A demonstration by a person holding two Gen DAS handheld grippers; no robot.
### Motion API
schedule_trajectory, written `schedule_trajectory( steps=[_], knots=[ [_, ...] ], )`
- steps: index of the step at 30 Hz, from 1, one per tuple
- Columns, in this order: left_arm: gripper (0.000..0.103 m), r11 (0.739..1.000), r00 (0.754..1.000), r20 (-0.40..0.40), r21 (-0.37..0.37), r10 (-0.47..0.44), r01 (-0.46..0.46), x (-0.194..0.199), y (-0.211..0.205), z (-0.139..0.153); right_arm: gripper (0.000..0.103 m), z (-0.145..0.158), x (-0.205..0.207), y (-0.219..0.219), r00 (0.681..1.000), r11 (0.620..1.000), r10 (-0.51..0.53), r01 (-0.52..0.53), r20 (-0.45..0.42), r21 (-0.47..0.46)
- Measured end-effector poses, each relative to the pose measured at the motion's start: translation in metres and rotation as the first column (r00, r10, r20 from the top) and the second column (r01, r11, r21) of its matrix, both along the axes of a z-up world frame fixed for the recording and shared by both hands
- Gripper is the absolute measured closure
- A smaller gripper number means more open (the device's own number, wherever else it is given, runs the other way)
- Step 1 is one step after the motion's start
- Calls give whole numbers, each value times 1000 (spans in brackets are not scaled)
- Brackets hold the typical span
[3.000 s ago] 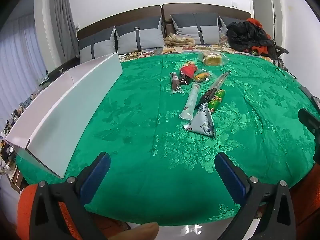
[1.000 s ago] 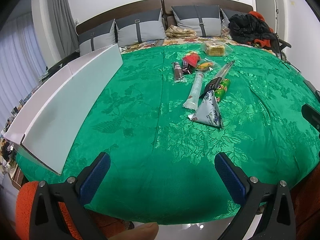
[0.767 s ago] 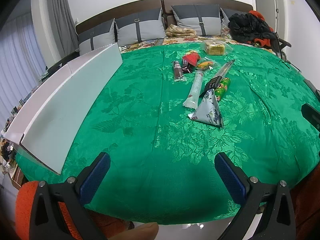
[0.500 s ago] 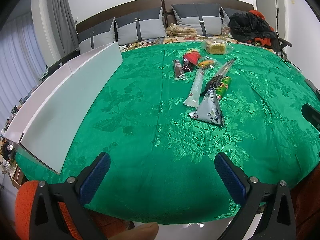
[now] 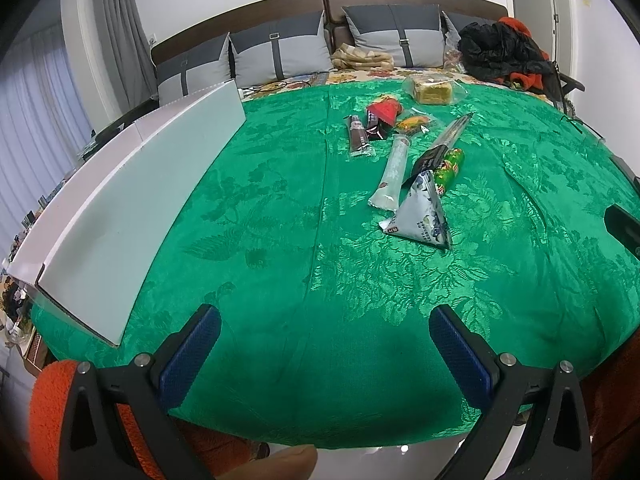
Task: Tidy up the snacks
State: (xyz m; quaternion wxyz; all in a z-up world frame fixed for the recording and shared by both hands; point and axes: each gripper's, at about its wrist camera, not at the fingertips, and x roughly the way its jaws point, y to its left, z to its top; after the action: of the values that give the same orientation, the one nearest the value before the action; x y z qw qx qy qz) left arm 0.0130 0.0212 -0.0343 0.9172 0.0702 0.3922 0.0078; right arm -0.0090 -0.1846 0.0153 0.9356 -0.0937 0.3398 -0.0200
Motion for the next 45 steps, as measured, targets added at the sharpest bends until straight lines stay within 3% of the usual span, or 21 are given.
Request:
schedule_trajectory(
  steps=[45],
  knots=[
    [0,1000,996,-84,-1,-4,4,8,0,-17,13,-7,3,0,1000,1000,6,-6,-27,11]
  ],
)
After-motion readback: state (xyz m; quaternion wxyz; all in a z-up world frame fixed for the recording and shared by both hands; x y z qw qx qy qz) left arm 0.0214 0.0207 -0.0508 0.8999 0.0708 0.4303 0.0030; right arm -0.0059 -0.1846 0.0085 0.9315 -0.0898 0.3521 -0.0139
